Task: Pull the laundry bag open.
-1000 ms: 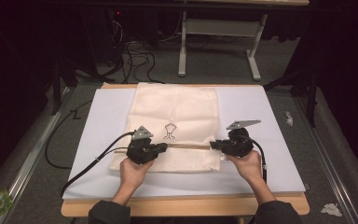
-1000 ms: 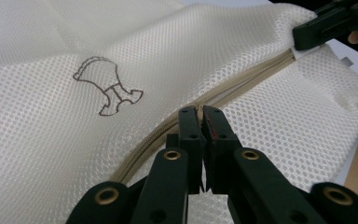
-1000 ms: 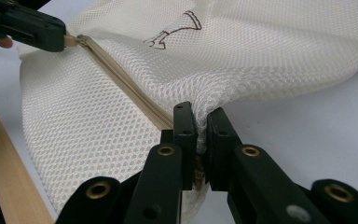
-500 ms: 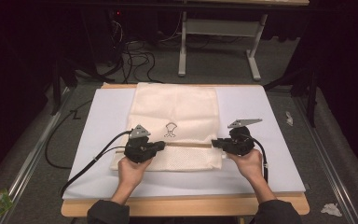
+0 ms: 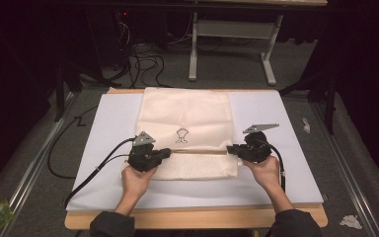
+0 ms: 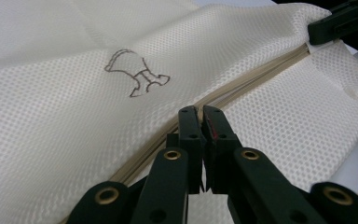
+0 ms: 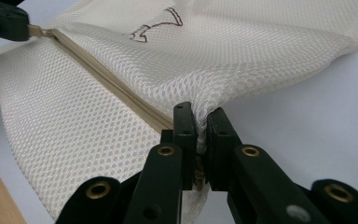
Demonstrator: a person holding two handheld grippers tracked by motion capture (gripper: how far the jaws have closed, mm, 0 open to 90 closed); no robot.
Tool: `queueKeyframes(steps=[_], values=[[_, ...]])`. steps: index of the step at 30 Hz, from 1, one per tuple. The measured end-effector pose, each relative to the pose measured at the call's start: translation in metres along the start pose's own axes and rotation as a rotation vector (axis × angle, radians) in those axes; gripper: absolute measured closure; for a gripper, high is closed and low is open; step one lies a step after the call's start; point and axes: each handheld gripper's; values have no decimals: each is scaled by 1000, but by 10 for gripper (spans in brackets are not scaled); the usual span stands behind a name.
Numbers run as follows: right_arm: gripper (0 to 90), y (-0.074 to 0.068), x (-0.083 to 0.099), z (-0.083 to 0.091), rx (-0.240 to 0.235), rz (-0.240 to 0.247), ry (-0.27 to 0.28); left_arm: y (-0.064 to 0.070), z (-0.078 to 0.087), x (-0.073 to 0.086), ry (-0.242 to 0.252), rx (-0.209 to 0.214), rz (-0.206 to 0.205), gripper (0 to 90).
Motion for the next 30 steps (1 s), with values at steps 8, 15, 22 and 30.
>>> queueKeyframes(steps=[8, 15, 22, 30], values=[[864, 1, -1, -2, 19, -3, -4, -1, 3, 1, 5, -7, -1, 874], [863, 1, -2, -2, 34, 4, 3, -1, 3, 1, 5, -6, 1, 875], [863, 1, -5, -3, 40, 4, -4, -1, 5, 1, 12, -11, 5, 875], [863, 3, -11, -2, 64, 1, -16, -7, 8, 4, 16, -23, 26, 875]])
Point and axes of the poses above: each handheld gripper's, and its own axes: z roughly backward along the jaws, x roughly out of its underside, y roughly to its right, and after that the axes turned 8 degrees about -y, right-handed
